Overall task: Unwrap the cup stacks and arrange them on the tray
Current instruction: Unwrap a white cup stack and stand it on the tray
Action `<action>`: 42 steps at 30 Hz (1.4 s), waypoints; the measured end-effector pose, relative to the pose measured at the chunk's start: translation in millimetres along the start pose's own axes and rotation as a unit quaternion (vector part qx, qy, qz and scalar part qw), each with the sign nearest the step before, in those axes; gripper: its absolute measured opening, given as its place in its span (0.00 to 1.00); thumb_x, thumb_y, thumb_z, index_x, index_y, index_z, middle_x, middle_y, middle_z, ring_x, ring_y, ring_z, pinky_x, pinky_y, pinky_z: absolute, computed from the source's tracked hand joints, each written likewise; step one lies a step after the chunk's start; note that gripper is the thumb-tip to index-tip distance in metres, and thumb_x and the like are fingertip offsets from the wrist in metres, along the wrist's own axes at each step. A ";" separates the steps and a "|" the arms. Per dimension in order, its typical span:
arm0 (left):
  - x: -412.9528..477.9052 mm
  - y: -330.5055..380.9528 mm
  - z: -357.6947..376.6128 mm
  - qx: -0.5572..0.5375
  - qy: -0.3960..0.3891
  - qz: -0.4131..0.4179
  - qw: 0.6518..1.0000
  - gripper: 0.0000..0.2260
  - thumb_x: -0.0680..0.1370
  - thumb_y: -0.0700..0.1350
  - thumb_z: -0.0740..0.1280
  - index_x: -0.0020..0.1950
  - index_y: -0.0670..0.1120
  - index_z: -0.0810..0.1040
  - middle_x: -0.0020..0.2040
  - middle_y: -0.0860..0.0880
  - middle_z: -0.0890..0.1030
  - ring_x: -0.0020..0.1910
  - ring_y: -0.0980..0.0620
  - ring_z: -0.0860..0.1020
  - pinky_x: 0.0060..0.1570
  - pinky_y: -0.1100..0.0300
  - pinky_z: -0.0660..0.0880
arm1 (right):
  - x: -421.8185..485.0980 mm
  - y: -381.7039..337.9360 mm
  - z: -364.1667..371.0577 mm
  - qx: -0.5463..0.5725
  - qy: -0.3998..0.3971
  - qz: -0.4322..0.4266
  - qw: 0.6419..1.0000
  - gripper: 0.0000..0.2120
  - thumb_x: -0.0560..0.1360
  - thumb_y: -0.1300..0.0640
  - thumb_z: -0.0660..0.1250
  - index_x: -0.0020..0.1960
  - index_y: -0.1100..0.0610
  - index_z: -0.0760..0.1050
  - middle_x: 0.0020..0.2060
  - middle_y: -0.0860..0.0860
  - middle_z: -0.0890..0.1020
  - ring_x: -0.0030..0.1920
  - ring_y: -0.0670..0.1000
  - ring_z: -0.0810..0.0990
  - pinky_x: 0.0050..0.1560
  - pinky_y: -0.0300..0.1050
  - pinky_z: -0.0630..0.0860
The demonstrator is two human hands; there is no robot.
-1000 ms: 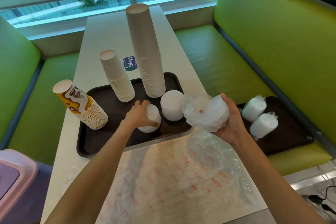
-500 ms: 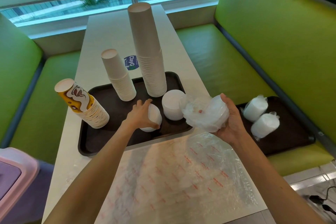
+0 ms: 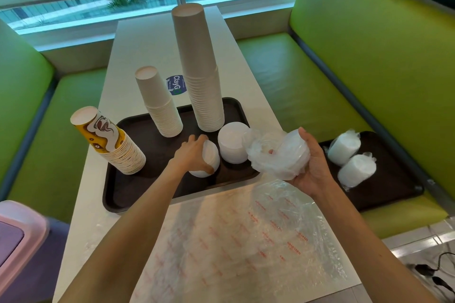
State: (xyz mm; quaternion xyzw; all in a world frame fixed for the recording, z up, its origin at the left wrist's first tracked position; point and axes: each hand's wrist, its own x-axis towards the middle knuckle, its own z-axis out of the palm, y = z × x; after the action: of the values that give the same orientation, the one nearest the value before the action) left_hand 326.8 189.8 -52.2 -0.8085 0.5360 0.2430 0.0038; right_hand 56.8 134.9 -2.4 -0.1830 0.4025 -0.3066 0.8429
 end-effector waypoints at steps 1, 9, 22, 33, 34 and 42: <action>0.3 0.2 -0.2 -0.001 -0.002 -0.002 1.000 0.46 0.64 0.54 0.79 0.75 0.50 0.56 0.70 0.43 0.63 0.68 0.39 0.65 0.64 0.43 0.69 | -0.4 -0.5 -0.1 0.001 0.000 0.001 1.000 0.25 0.66 0.42 0.67 0.57 0.55 0.74 0.51 0.58 0.81 0.50 0.55 0.80 0.46 0.53 0.79; 1.5 0.6 1.0 0.010 -0.013 -0.013 1.000 0.46 0.64 0.53 0.79 0.75 0.50 0.56 0.69 0.42 0.63 0.67 0.38 0.65 0.63 0.44 0.69 | 1.1 0.4 -0.6 0.013 0.013 0.002 1.000 0.29 0.65 0.41 0.69 0.61 0.56 0.73 0.55 0.59 0.80 0.54 0.57 0.79 0.46 0.54 0.80; -0.1 1.6 1.2 0.008 -0.016 -0.019 1.000 0.49 0.64 0.53 0.79 0.77 0.50 0.52 0.72 0.42 0.60 0.70 0.38 0.62 0.66 0.42 0.66 | -1.2 0.1 0.4 0.011 0.016 -0.001 1.000 0.31 0.65 0.42 0.69 0.64 0.55 0.71 0.62 0.60 0.77 0.60 0.59 0.78 0.47 0.55 0.80; -43.7 3.9 -49.4 -0.195 0.108 0.007 0.975 0.47 0.69 0.53 0.76 0.78 0.48 0.49 0.76 0.43 0.55 0.74 0.44 0.58 0.70 0.49 0.60 | -2.8 8.3 5.1 -0.001 -0.028 -0.007 1.000 0.36 0.61 0.41 0.72 0.64 0.56 0.71 0.49 0.59 0.84 0.46 0.57 0.85 0.38 0.52 0.83; -52.2 8.7 -55.9 -0.248 0.162 0.027 0.955 0.39 0.71 0.51 0.75 0.76 0.47 0.57 0.74 0.44 0.62 0.70 0.48 0.64 0.67 0.55 0.66 | -2.9 9.8 8.4 -0.006 -0.037 -0.004 0.999 0.35 0.62 0.41 0.72 0.64 0.56 0.72 0.51 0.59 0.84 0.47 0.57 0.85 0.40 0.53 0.83; -110.9 67.7 -65.7 -0.471 0.254 0.199 0.821 0.08 0.77 0.40 0.67 0.54 0.48 0.78 0.48 0.48 0.82 0.49 0.49 0.81 0.53 0.56 0.78 | -9.7 20.4 42.3 -0.025 -0.130 -0.001 0.991 0.23 0.69 0.42 0.66 0.53 0.58 0.83 0.57 0.59 0.82 0.55 0.58 0.81 0.59 0.59 0.74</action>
State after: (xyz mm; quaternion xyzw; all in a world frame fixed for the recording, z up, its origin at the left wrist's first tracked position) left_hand 259.4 239.4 67.0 -0.6204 0.4878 0.2472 -0.5621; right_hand 93.0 159.1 17.6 -0.2428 0.2966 -0.2706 0.8831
